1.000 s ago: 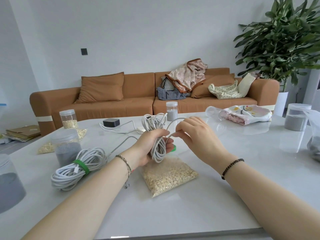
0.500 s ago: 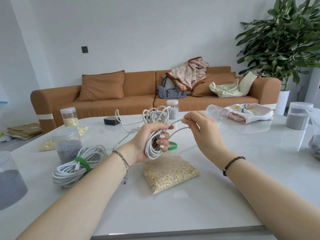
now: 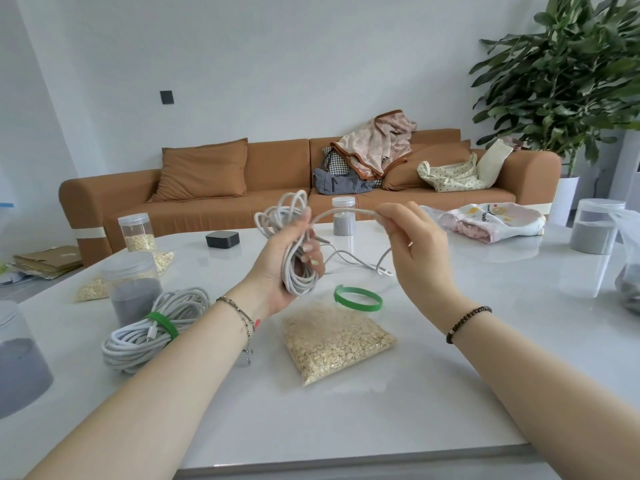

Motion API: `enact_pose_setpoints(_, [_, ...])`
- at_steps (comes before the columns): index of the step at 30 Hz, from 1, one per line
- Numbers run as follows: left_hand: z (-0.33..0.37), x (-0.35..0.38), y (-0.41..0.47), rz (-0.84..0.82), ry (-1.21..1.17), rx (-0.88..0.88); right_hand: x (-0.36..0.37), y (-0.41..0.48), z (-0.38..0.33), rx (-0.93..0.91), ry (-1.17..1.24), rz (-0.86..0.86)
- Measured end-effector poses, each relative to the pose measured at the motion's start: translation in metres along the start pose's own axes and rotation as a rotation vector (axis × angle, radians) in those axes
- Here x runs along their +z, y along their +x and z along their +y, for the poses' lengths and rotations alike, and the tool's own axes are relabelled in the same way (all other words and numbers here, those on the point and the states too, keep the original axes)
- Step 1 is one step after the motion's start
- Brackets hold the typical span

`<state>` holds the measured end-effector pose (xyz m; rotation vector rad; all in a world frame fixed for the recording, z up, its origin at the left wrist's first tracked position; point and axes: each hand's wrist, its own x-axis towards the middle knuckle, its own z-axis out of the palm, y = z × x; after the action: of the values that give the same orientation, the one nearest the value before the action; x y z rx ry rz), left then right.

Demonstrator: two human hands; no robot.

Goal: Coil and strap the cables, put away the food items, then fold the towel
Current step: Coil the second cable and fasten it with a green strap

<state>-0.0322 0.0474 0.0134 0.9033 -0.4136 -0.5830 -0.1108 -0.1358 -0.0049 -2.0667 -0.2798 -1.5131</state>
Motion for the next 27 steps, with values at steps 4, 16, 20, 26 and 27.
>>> enact_pose_setpoints(4, [-0.013,0.004,-0.004,-0.101,0.235,-0.284,-0.009,0.006,0.0,0.007,0.057,0.112])
enact_pose_setpoints(16, [-0.007,0.021,-0.02,-0.686,0.606,-0.812,-0.002,0.004,-0.007,0.158,0.16,-0.027])
enact_pose_setpoints(20, [-0.007,0.014,-0.014,-0.652,0.497,-0.76,-0.002,0.005,-0.003,0.278,0.147,-0.039])
enact_pose_setpoints(26, [-0.004,0.004,-0.011,-0.505,0.322,-0.549,0.0,0.004,0.003,0.377,0.091,-0.03])
enact_pose_setpoints(27, [-0.005,0.004,-0.011,-0.466,0.312,-0.497,-0.001,0.005,0.002,0.38,0.096,-0.032])
